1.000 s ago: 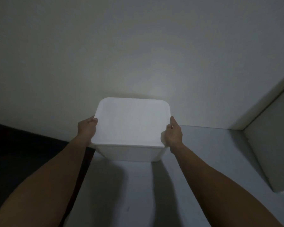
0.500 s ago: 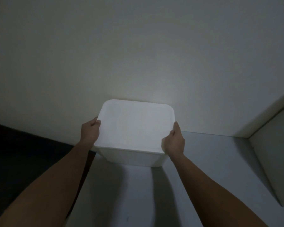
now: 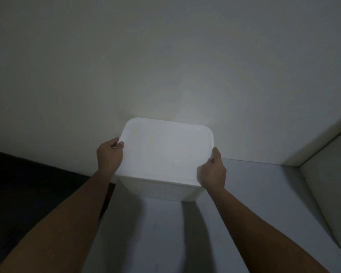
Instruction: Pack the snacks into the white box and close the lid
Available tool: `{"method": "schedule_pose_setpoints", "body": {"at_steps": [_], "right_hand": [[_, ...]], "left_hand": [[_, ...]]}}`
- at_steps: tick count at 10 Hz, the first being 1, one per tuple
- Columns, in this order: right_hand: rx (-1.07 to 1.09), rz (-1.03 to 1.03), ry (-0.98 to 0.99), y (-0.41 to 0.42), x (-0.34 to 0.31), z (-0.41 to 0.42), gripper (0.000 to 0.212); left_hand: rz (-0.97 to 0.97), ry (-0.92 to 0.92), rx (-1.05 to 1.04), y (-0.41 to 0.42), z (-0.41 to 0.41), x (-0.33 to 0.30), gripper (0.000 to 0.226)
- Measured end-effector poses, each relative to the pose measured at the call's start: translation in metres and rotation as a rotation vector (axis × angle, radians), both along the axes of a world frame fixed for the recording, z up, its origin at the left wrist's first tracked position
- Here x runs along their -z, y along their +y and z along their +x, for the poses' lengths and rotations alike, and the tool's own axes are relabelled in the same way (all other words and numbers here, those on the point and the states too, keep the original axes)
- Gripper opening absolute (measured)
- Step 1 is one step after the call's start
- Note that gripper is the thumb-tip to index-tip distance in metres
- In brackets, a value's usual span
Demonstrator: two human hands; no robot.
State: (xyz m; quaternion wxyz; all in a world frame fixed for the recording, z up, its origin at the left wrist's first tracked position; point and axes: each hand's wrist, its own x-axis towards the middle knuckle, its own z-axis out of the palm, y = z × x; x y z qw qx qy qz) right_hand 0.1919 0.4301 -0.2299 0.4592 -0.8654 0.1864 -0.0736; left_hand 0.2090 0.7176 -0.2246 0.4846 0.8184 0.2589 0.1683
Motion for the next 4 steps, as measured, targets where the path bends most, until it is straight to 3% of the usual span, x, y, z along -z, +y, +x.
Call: {"method": "schedule_pose_setpoints", "body": {"at_steps": [1, 2, 4], "right_hand": [[-0.053, -0.032, 0.032, -0.002, 0.001, 0.004, 0.048], [-0.157, -0.103, 0.101, -0.015, -0.001, 0.005, 0.043], [-0.261, -0.141, 0.159, -0.046, -0.018, -0.017, 0.058]], "left_hand": [[0.305, -0.002, 0.009, 0.002, -0.005, 0.000, 0.043], [0.719, -0.016, 0.151, -0.009, -0.013, 0.009, 0.046], [0.724, 0.004, 0.328, -0.067, -0.051, 0.002, 0.061]]}}
